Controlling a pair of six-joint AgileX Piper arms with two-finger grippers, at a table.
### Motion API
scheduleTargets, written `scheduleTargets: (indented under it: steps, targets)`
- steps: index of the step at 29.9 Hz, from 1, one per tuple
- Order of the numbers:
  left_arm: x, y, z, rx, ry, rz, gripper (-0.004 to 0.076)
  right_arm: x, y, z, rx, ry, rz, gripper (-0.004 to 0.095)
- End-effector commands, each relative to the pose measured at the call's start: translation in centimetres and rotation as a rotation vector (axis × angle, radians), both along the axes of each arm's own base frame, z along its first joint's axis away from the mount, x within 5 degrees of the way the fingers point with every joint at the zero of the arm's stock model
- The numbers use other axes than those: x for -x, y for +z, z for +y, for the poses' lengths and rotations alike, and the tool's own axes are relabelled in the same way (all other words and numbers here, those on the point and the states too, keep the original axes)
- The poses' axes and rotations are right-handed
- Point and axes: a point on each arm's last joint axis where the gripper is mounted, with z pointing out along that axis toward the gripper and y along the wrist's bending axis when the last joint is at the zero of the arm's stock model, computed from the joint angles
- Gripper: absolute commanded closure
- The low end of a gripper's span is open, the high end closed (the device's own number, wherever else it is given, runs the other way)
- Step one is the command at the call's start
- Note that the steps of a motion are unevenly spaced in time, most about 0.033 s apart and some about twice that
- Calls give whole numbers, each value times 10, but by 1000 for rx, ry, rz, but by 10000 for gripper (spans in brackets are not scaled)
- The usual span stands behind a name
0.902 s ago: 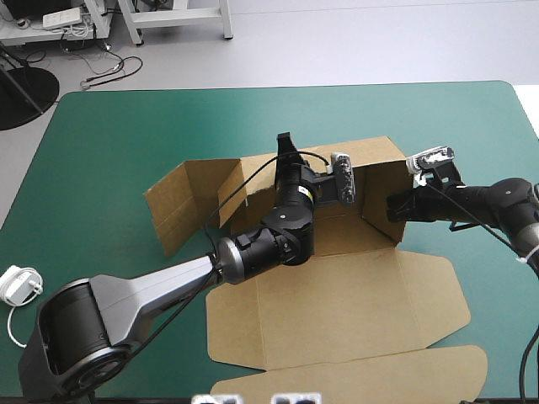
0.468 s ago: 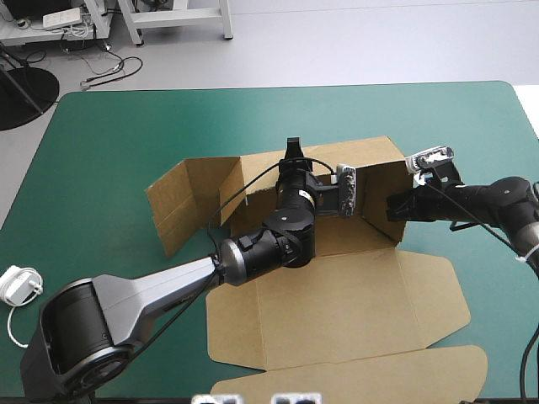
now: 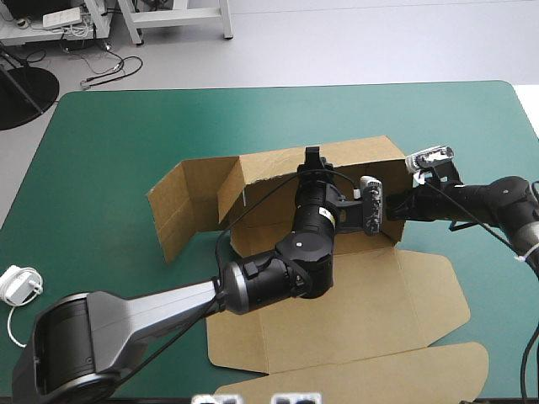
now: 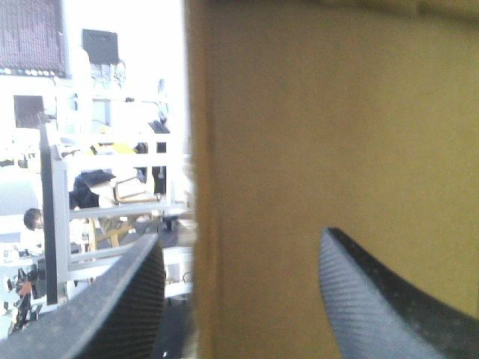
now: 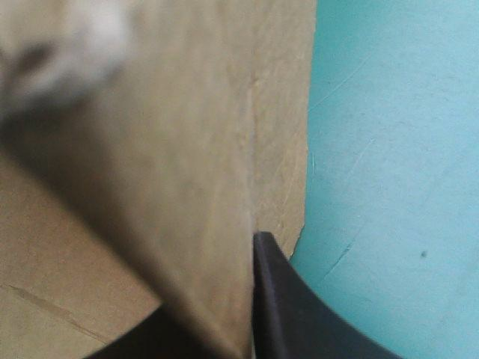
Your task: Fold the box
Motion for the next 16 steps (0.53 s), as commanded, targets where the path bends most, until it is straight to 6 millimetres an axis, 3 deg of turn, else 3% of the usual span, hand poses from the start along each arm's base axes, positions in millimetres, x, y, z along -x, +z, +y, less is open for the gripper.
scheduleTargets:
  steps: [1, 7, 10, 13, 16]
  targets:
    - [25, 68, 17, 167, -21, -105, 286, 5, 9, 9, -64, 38, 27, 913]
    - [47, 119, 40, 309, -54, -157, 306, 4, 9, 9, -66, 27, 33, 913]
    - [41, 140, 59, 337, -5, -265, 451, 4, 9, 8, -80, -4, 46, 912]
    - [21, 152, 84, 371, 96, -337, 738, 3, 10, 8, -92, -22, 57, 908]
    - [-5, 153, 112, 392, 212, -307, 718, 2, 13, 8, -105, -36, 62, 908]
